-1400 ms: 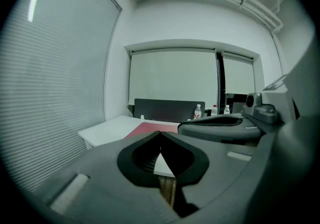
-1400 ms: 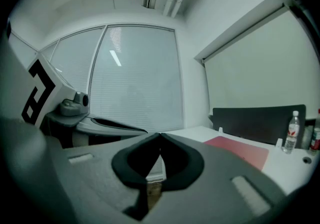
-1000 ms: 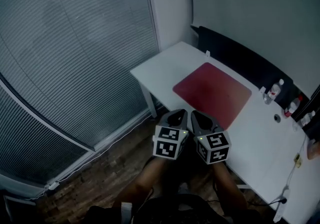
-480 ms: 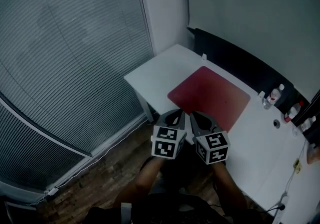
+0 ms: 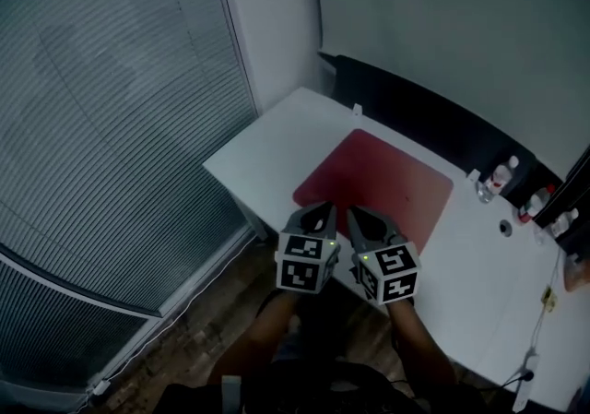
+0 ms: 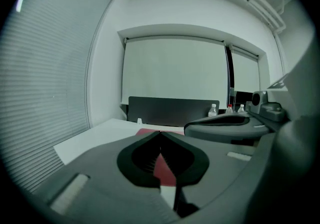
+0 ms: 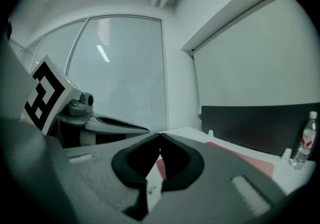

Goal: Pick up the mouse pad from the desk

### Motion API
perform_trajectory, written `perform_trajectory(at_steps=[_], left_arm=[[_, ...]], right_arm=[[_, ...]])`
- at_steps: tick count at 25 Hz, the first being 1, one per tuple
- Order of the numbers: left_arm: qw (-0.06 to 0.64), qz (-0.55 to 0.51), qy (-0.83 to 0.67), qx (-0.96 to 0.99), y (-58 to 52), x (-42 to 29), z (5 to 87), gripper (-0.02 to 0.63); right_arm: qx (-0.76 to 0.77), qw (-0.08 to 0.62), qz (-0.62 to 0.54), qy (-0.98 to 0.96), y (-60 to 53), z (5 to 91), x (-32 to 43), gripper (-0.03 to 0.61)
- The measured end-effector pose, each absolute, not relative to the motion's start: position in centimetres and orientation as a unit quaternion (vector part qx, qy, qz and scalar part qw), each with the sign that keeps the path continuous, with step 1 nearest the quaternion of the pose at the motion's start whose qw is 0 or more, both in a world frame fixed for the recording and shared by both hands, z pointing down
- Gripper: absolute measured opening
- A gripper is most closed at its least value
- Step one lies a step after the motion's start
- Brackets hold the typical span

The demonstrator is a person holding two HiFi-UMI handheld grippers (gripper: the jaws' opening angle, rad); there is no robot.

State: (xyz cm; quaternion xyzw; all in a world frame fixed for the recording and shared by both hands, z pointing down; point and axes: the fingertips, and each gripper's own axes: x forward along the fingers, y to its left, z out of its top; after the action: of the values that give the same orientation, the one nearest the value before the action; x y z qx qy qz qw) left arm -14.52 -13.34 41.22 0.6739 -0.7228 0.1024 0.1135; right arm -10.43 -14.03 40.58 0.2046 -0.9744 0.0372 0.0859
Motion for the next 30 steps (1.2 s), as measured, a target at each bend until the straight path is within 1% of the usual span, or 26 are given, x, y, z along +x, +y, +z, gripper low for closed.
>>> perform_trajectory(at_steps=[8, 16, 22, 30], left_arm=[[0.124, 0.11, -0.68, 0.714, -18.0, -18.3, 41.7, 0.005], [0.129, 0.118, -0.63, 0.757, -21.0, -20.7, 41.6, 0.005], [0.122, 0.118, -0.593, 0.787, -22.7, -21.3, 42.1, 0.005], [0.123, 0.124, -0.561, 0.809, -24.6, -20.8, 43.3, 0.006]], right_arm=[[0.26, 0.089, 0.049, -0.96, -18.6, 40.6, -14.0, 0.002], [0.326, 0.096, 0.059, -0.939, -21.2, 40.4, -15.7, 0.002], [0.375, 0.098, 0.063, -0.92, -22.5, 40.9, -15.4, 0.002], [0.422, 0.105, 0.067, -0.898, -23.9, 42.0, -13.1, 0.002]])
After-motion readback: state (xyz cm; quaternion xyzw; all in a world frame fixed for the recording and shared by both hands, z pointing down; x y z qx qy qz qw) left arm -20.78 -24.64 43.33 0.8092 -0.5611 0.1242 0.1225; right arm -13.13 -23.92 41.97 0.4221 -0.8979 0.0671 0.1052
